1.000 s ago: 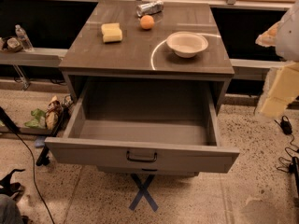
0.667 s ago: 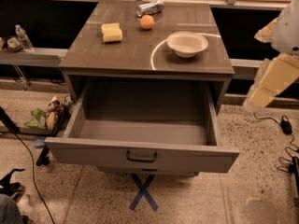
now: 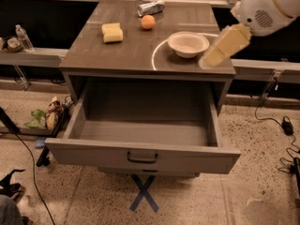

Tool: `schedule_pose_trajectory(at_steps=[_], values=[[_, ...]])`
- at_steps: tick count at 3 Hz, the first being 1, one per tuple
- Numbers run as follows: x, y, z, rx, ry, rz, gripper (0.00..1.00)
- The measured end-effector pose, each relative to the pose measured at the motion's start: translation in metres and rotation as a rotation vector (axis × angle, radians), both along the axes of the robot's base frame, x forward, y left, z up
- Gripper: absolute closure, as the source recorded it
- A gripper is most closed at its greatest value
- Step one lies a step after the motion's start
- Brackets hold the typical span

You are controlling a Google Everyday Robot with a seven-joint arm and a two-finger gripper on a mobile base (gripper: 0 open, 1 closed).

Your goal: Place sponge into top drawer

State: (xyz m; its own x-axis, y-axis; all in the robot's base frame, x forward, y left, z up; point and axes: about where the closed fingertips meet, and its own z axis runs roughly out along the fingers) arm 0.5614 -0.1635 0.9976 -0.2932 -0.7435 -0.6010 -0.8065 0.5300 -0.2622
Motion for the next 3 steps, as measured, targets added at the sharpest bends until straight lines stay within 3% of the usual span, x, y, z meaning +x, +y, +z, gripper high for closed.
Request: schedule_pose_trajectory(at_steps=[1, 2, 3], values=[[0.049, 0.037, 0.010, 0.109, -0.084, -0.031, 0.00], [0.049, 0.037, 0.010, 0.109, -0.084, -0.031, 0.00], [0.060, 0.053, -0.001, 0.175, -0.068, -0.073, 0.00]])
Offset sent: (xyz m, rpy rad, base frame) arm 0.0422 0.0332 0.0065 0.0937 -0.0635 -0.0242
